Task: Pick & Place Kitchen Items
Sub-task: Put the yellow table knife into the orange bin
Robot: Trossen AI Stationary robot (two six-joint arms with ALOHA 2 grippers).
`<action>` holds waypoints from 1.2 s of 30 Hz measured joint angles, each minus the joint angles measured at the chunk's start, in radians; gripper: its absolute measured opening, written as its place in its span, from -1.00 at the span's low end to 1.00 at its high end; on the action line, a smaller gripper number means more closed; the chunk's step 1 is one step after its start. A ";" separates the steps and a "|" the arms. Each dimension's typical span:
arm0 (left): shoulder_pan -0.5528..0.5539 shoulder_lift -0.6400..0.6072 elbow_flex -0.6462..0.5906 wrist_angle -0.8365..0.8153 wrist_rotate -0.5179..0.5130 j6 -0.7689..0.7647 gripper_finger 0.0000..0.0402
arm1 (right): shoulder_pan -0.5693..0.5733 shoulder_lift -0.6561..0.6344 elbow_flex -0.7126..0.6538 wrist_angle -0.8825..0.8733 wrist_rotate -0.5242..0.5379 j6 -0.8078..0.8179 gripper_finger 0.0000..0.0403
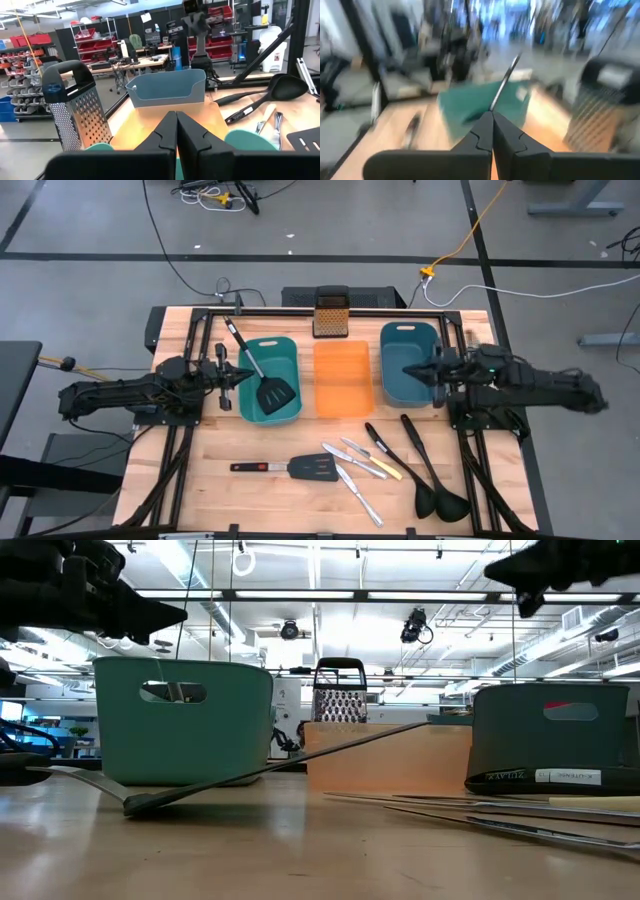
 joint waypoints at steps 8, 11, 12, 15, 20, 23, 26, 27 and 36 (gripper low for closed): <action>0.000 0.000 0.000 0.000 0.000 -0.001 -0.96 | 0.257 0.439 0.324 -0.329 0.085 0.136 -0.99; 0.000 0.000 0.000 -0.001 0.000 -0.001 -0.96 | 0.367 0.567 0.393 -0.373 0.138 0.201 -0.98; 0.000 0.000 0.000 -0.001 0.000 -0.001 -0.96 | 0.398 0.606 0.410 -0.388 0.151 0.227 -0.98; 0.000 0.000 0.000 -0.001 0.000 -0.001 -0.96 | 0.474 0.703 0.432 -0.421 0.160 0.351 -0.94; 0.000 0.000 0.000 -0.001 0.000 -0.002 -0.96 | 0.563 0.827 0.436 -0.375 0.177 0.591 -0.86; 0.000 0.000 0.000 -0.002 0.000 -0.002 -0.96 | 0.606 0.900 0.436 -0.330 0.144 0.654 -0.79; 0.000 0.000 0.000 -0.002 0.000 -0.004 -0.95 | 0.639 0.970 0.436 -0.328 0.117 0.685 -0.68; 0.000 0.000 0.000 -0.003 0.000 -0.006 -0.95 | 0.647 0.990 0.436 -0.329 0.113 0.697 -0.64; 0.000 0.002 0.000 -0.015 0.000 -0.023 -0.95 | 0.695 1.103 0.436 -0.286 0.102 0.753 -0.30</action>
